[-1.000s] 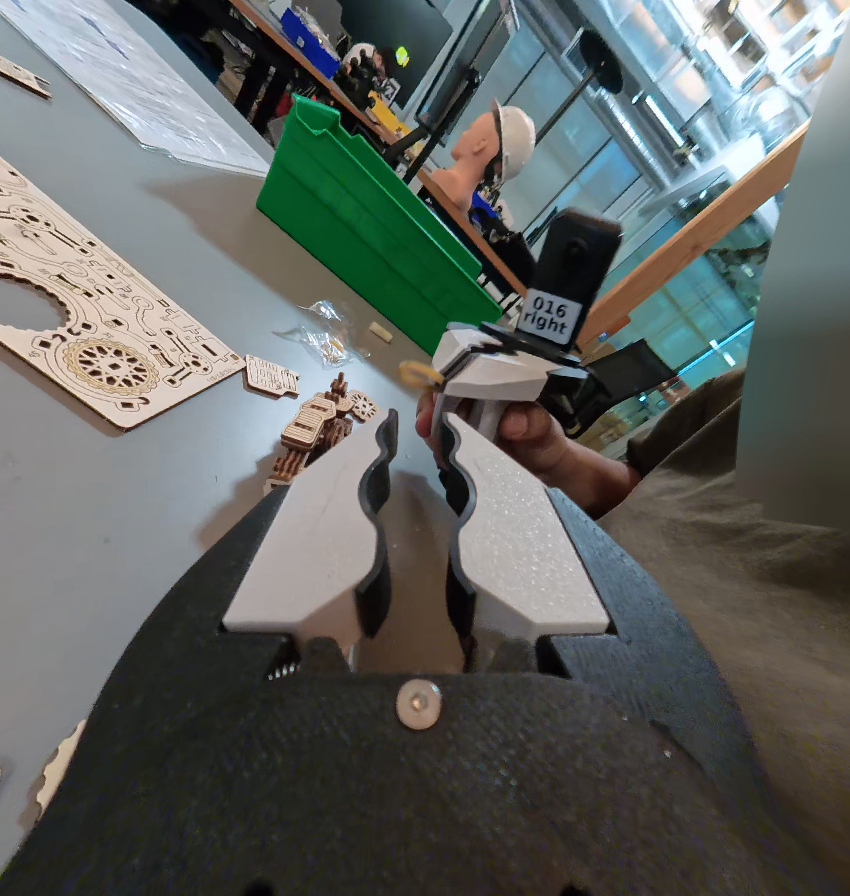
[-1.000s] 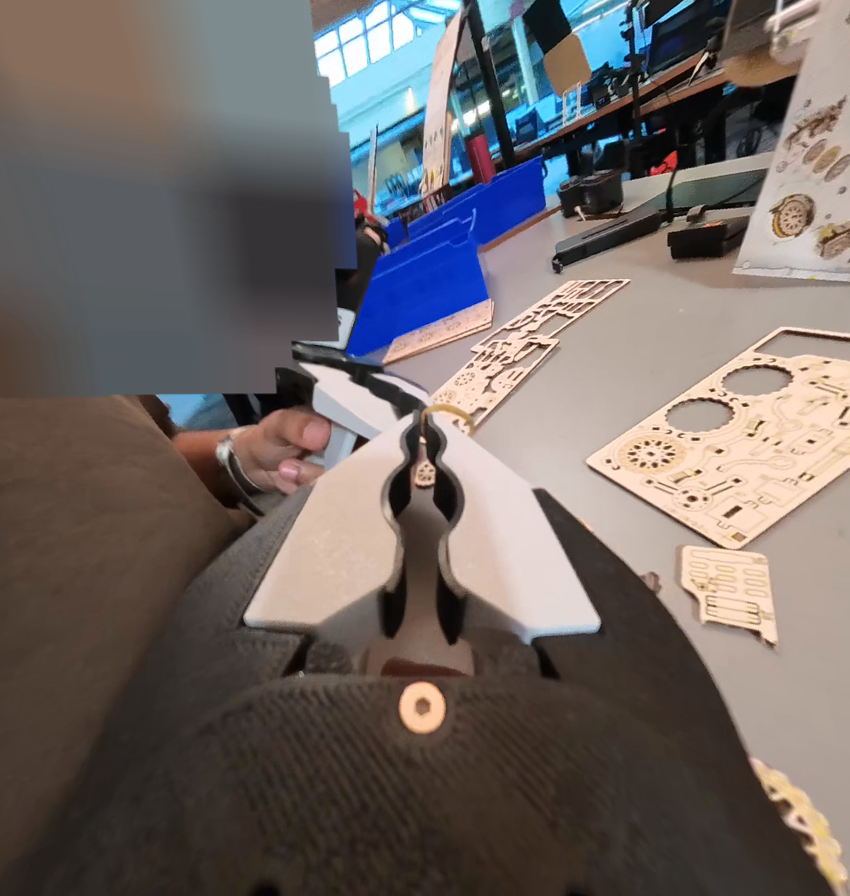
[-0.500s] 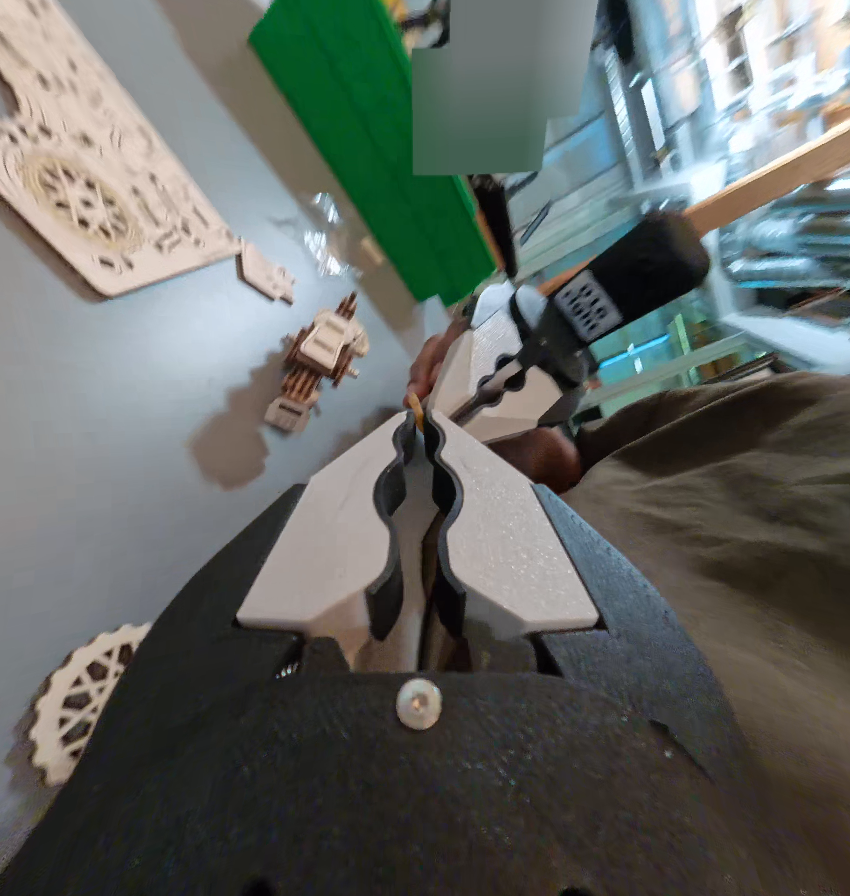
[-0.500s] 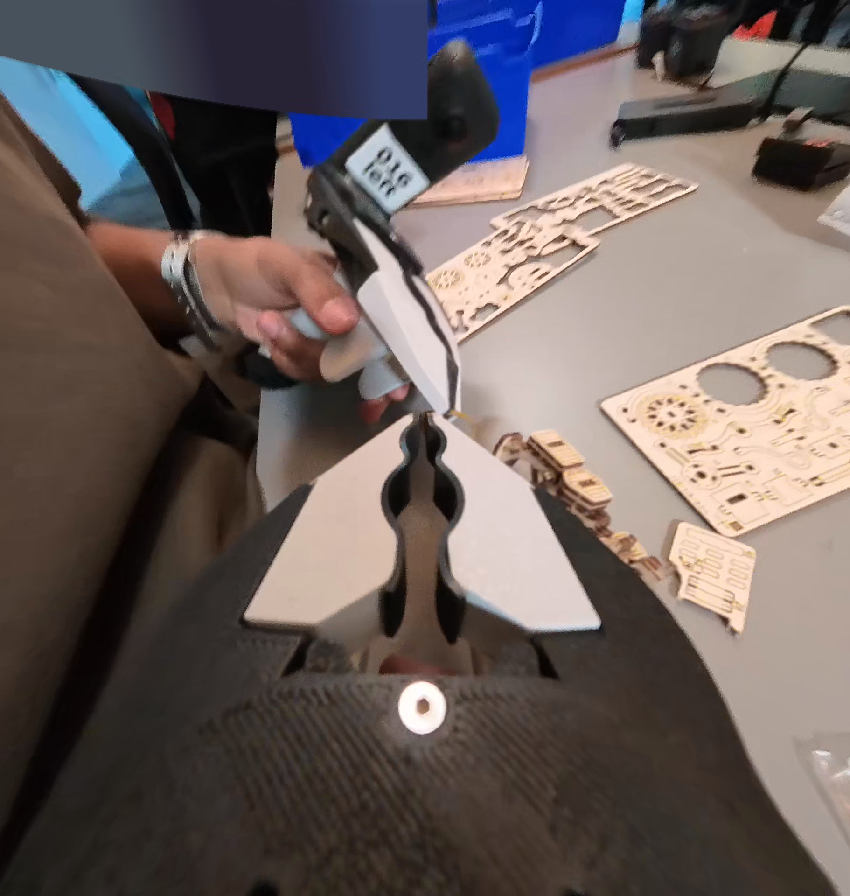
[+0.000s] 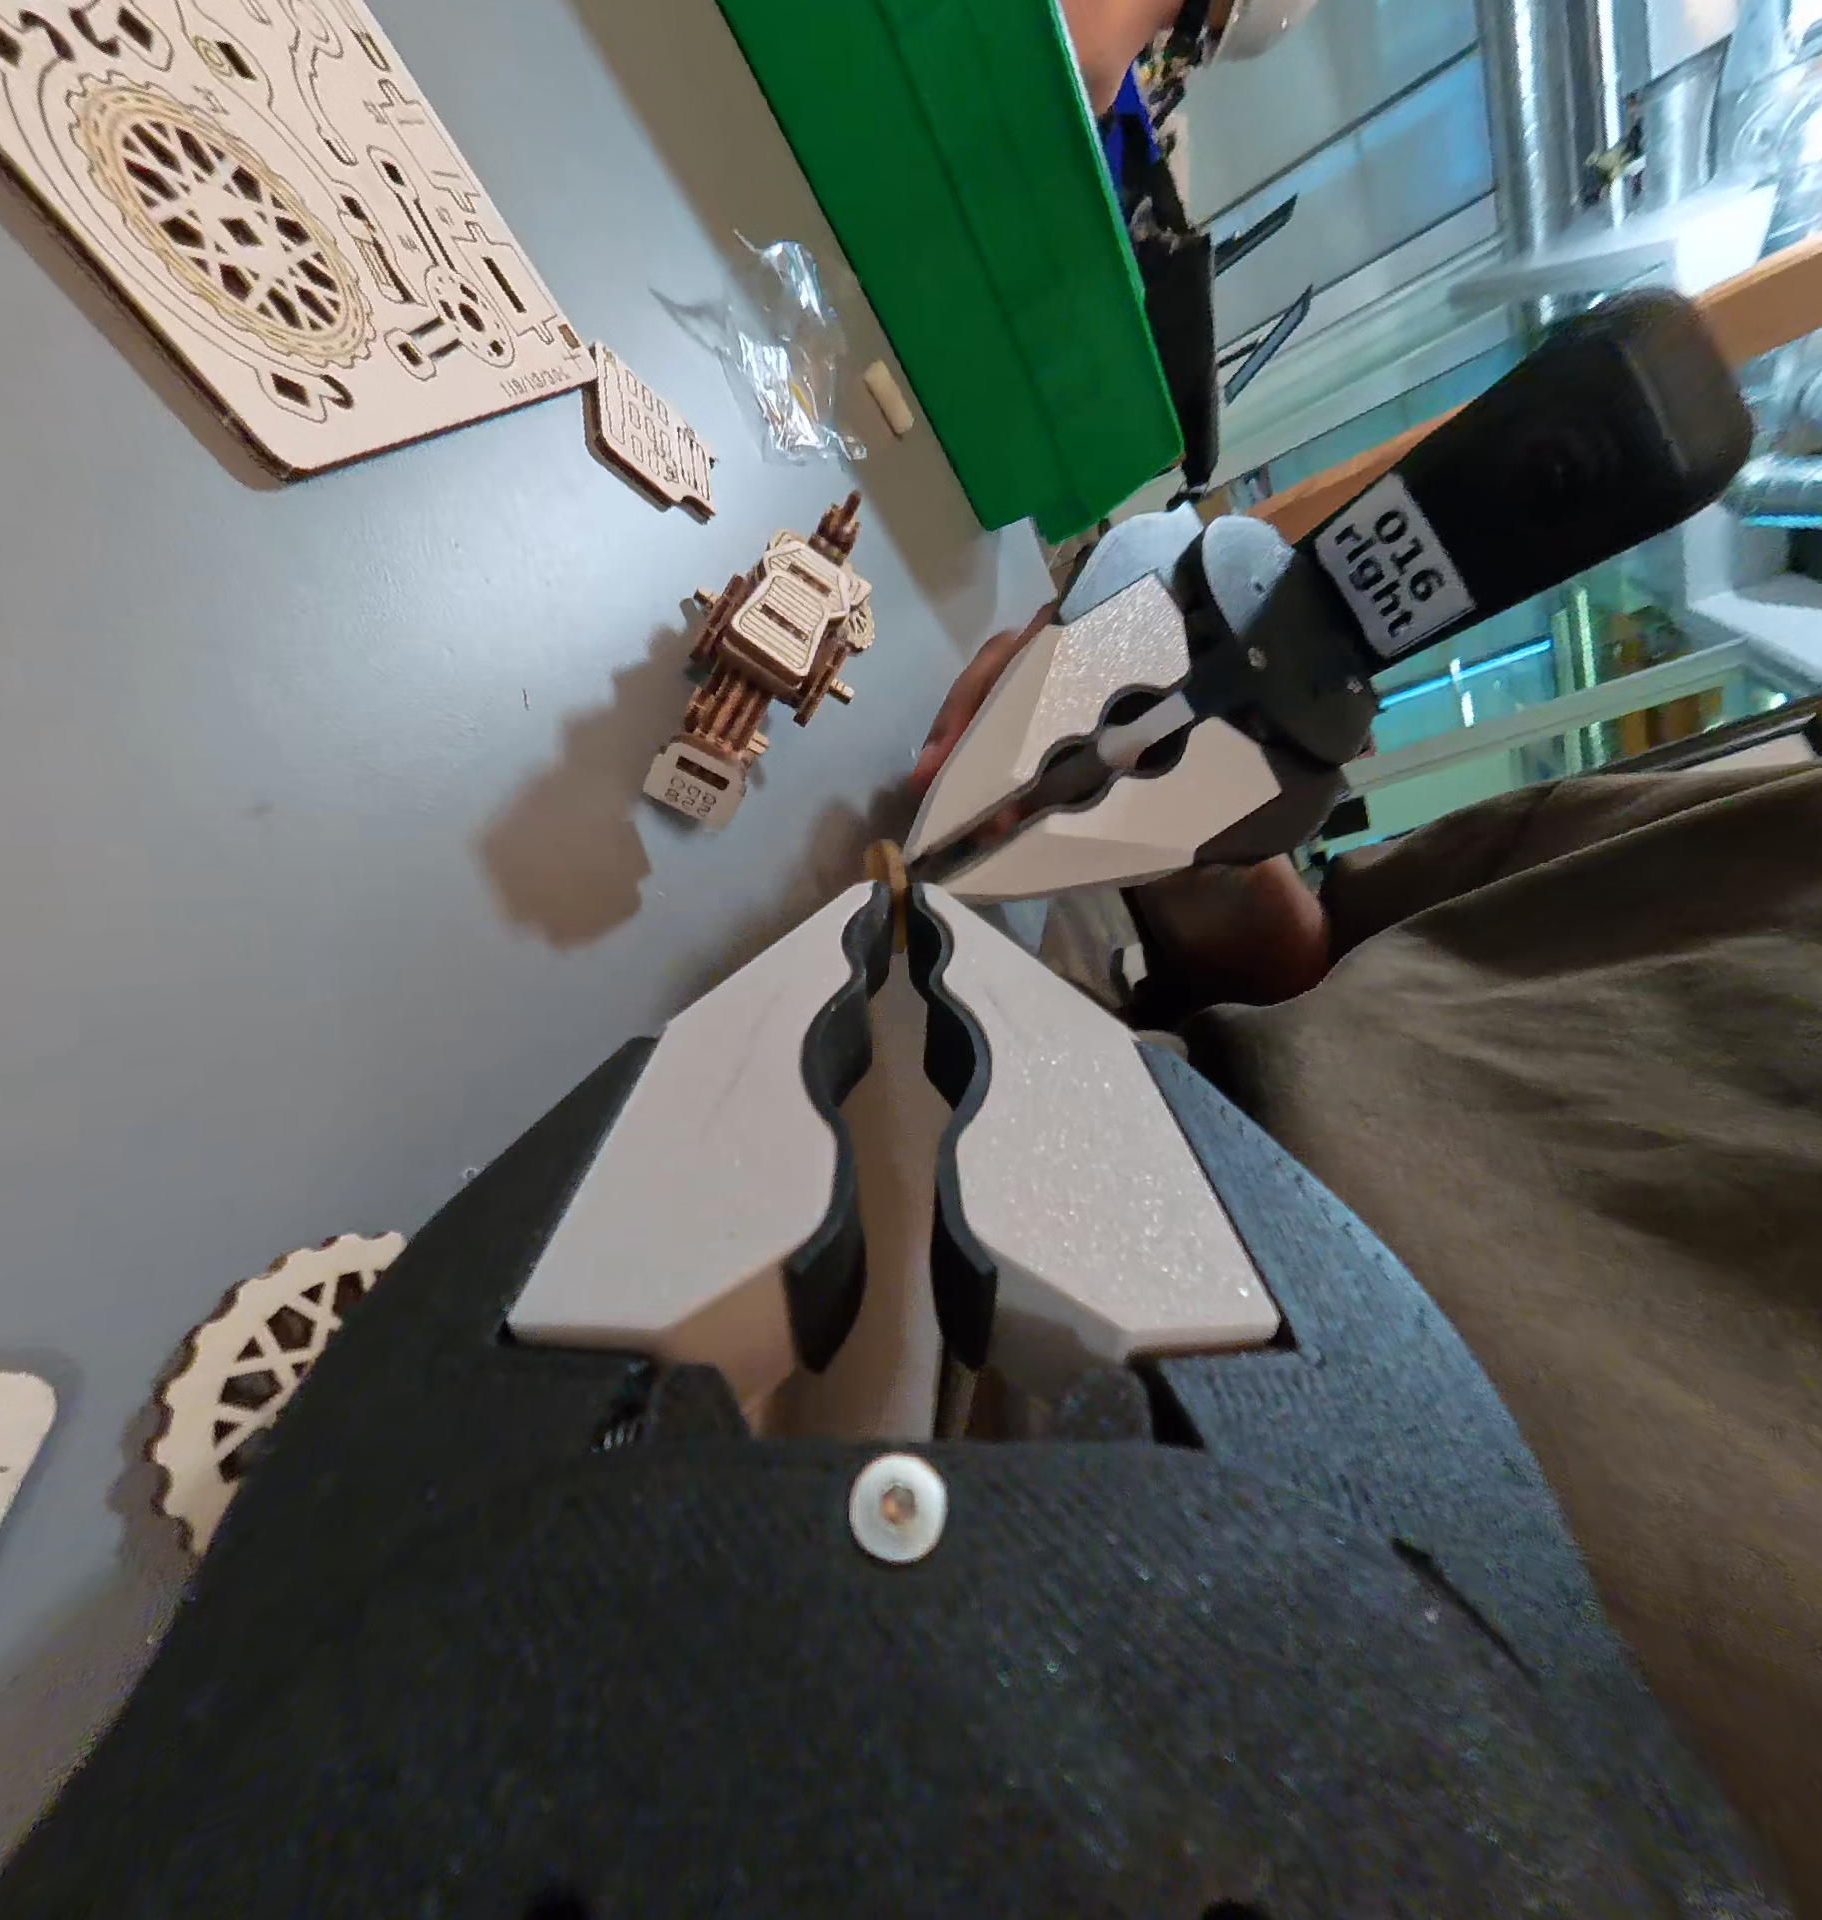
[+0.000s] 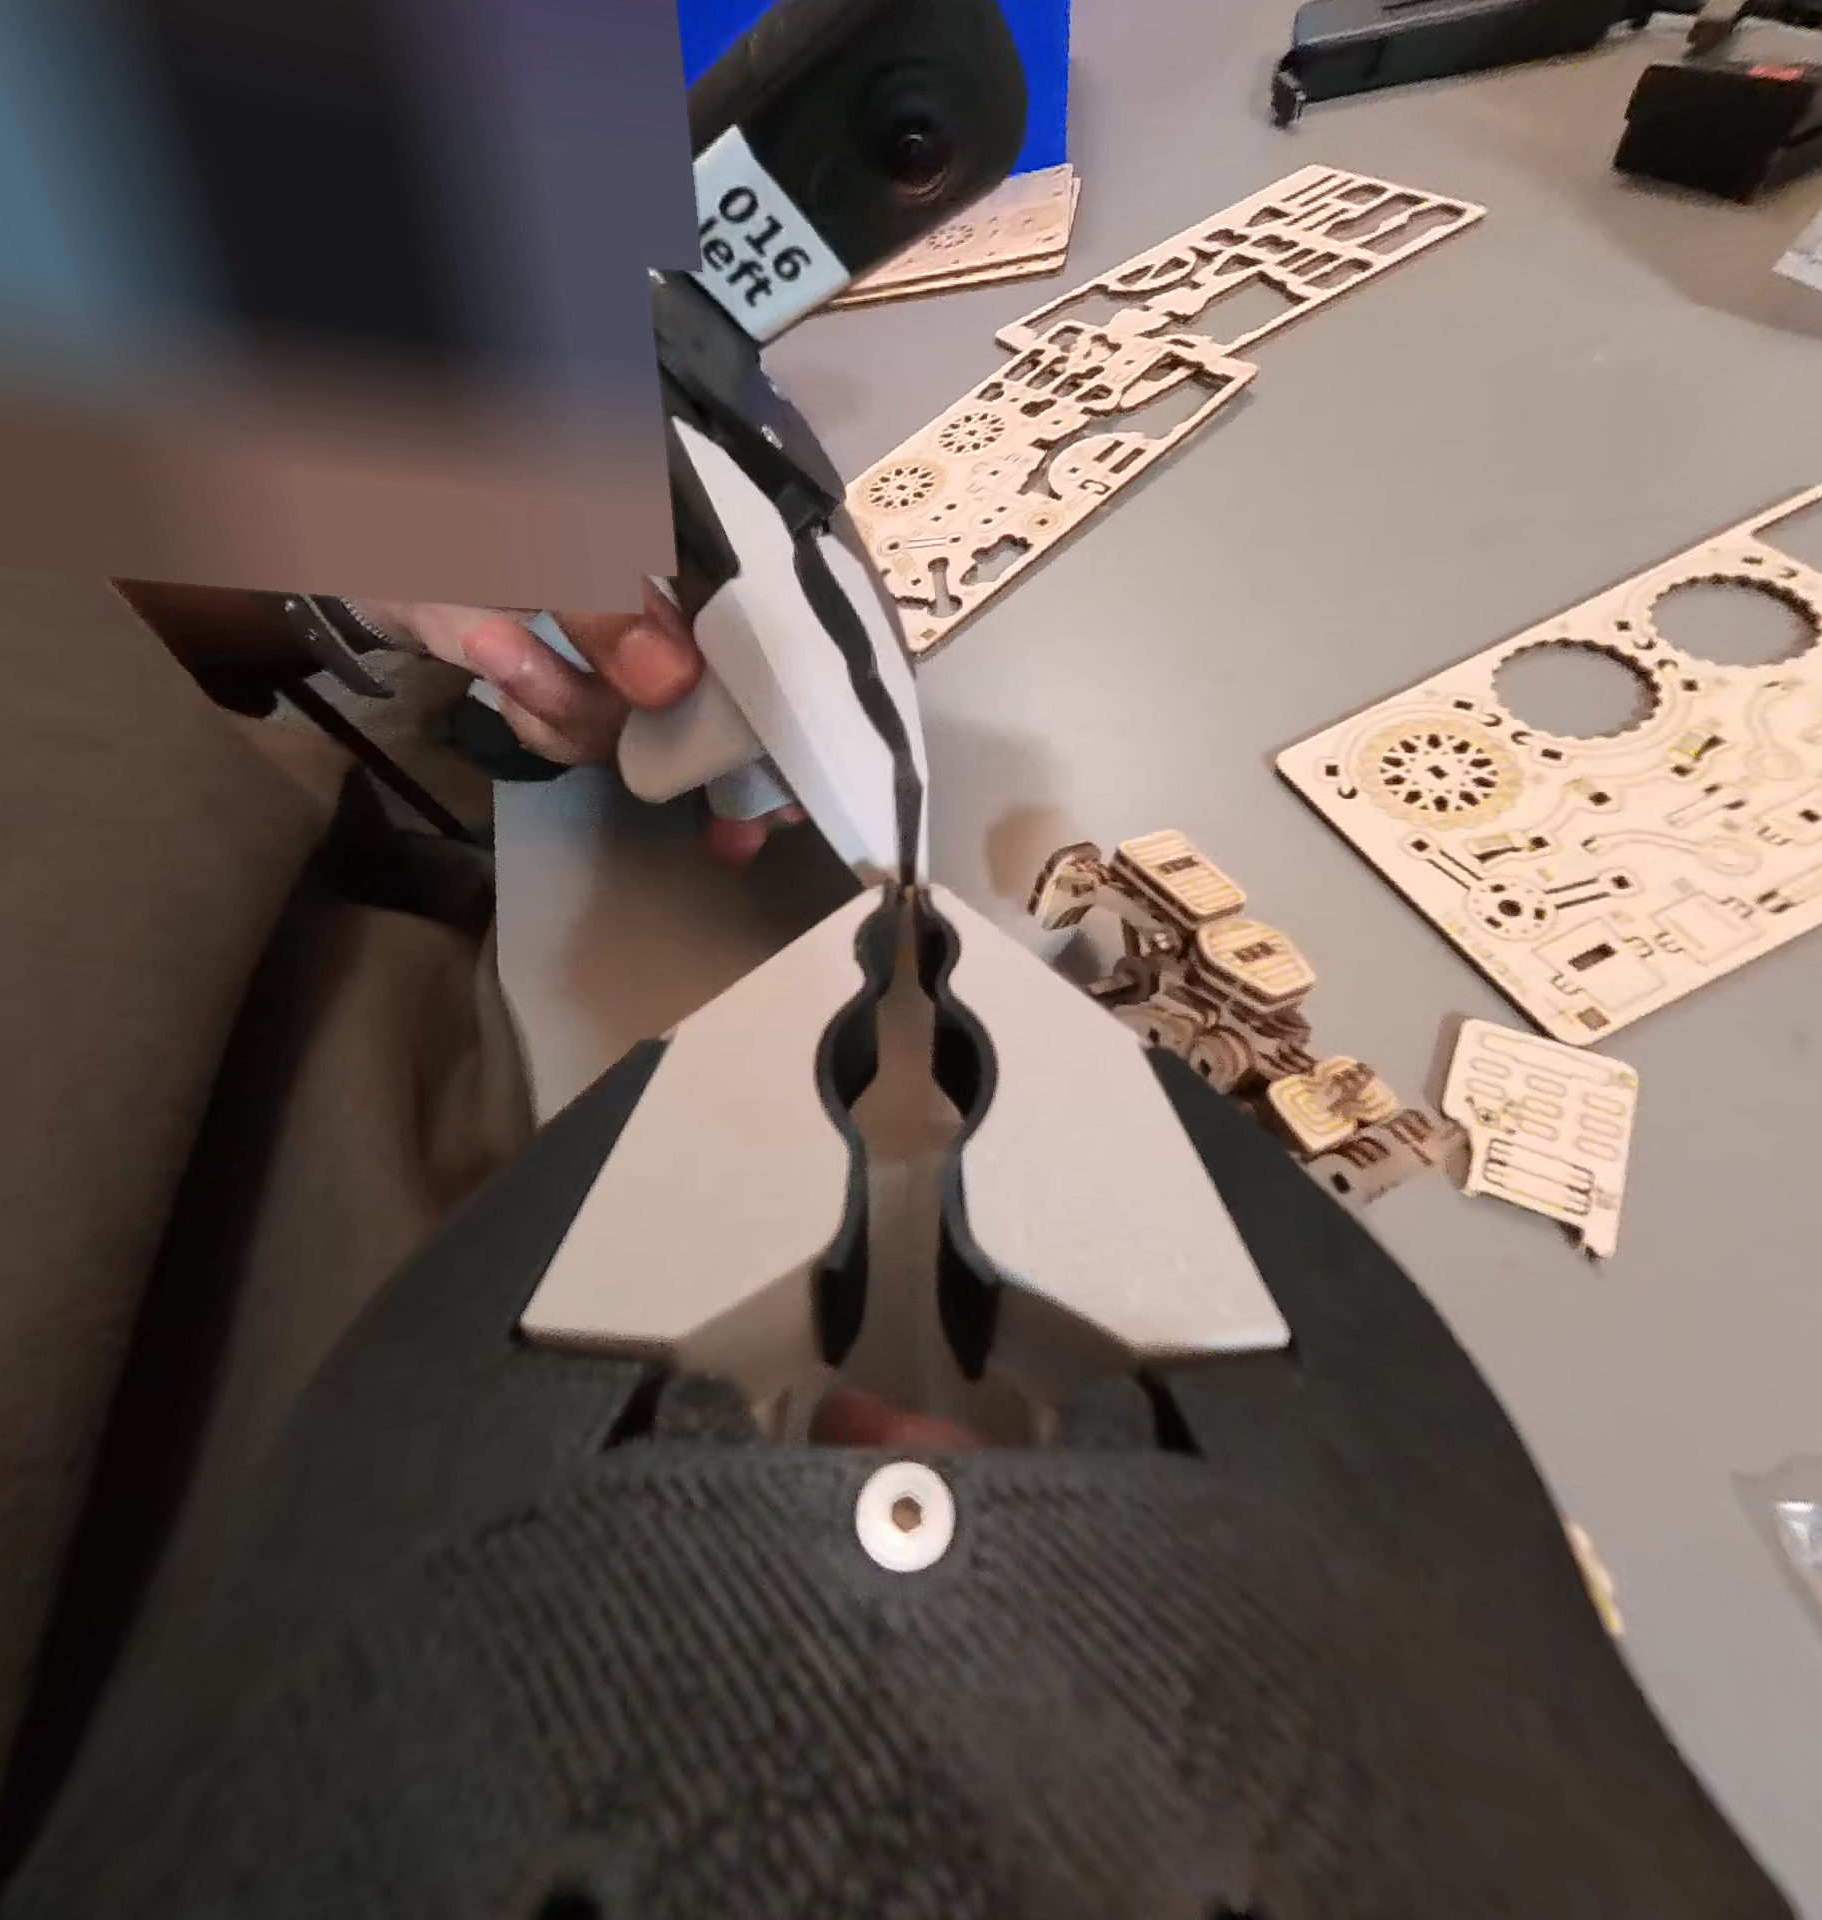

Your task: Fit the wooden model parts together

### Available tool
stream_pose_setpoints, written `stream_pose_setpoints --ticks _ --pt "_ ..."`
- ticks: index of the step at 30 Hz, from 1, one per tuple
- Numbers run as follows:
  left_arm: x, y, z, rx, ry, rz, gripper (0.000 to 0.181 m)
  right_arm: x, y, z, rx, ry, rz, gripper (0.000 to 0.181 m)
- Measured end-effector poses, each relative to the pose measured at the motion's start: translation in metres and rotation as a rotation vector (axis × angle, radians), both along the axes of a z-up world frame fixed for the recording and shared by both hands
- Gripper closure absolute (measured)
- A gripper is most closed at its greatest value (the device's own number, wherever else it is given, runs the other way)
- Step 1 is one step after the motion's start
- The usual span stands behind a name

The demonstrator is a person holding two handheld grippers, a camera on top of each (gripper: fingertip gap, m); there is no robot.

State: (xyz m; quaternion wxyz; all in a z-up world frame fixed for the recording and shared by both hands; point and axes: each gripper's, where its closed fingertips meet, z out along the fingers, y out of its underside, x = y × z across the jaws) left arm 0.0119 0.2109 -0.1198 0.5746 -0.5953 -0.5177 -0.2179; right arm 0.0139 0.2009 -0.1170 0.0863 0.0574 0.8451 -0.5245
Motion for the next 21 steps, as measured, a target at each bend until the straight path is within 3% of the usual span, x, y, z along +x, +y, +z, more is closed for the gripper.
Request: stream_pose_setpoints --ticks 1,11,21 --pt "-0.001 0.000 0.001 0.019 -0.007 0.010 0.181 0.000 0.000 -0.001 0.005 -0.010 -0.002 0.180" --pt "-0.004 0.000 0.021 0.268 -0.085 0.039 0.181 -0.003 -0.003 0.006 -0.037 -0.002 -0.025 0.180" --pt "-0.007 -0.003 0.053 0.436 -0.001 0.060 0.181 -0.008 -0.011 0.032 -0.205 0.057 -0.089 0.181"
